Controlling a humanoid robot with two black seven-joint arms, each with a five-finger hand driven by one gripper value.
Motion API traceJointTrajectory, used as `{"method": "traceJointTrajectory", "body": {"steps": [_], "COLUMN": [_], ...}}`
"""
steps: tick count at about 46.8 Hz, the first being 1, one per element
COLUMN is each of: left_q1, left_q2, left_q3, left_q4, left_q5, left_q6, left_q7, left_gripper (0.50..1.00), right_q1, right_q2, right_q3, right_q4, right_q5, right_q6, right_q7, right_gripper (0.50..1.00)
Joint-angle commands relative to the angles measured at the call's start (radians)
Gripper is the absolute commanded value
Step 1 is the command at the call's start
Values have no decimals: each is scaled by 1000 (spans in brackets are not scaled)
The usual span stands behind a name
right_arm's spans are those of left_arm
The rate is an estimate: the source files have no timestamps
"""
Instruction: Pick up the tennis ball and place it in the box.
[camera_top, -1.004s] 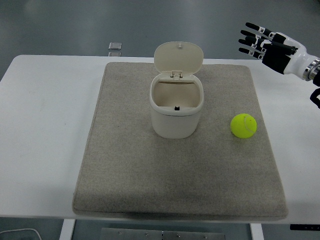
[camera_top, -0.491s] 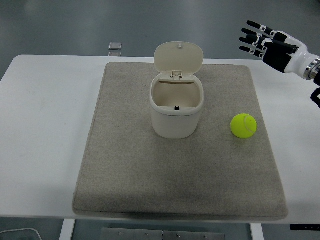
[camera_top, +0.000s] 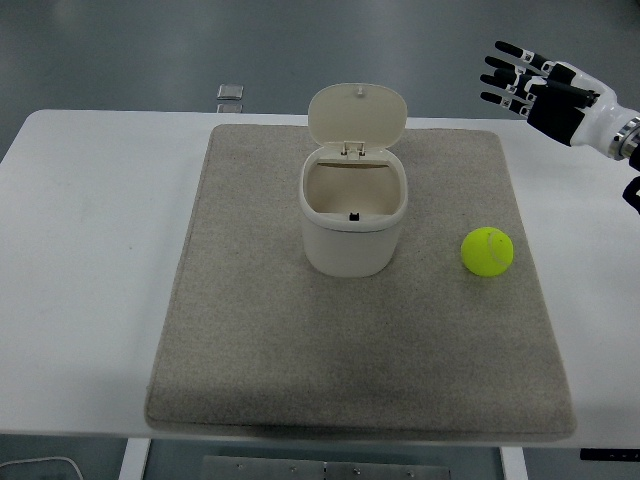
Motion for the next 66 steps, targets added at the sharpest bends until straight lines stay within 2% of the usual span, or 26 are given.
{"method": "traceJointTrajectory", "body": {"steps": [1, 24, 40, 53, 57, 61, 66], "left_q1": [0, 0, 0, 0, 0, 0, 0], "left_q2": [0, 0, 0, 0, 0, 0, 0], "left_q3": [0, 0, 1, 1, 1, 0, 0], "left_q4": [0, 0, 0, 0, 0, 0, 0], "left_q5": [0, 0, 0, 0, 0, 0, 0], "left_q6": [0, 0, 0, 0, 0, 0, 0], "left_q7": [1, 0, 0, 1, 0, 0, 0], "left_gripper": [992, 992, 992, 992, 992, 992, 992], "right_q1": [-2, -2, -5, 2, 2, 0, -2], "right_q2": [0, 3, -12, -75, -94, -124, -166], "right_q3": [-4, -9, -1, 0, 0, -1, -3], "right_q4": [-1, -1, 1, 18, 25, 61, 139], "right_q5": [-2, -80, -324, -592, -670, -729, -785], "right_q6": [0, 7, 7, 33, 52, 71, 72], "right_q7": [-1, -1, 6, 60, 94, 130, 147], "right_gripper": [917, 917, 917, 917, 917, 915, 915]}}
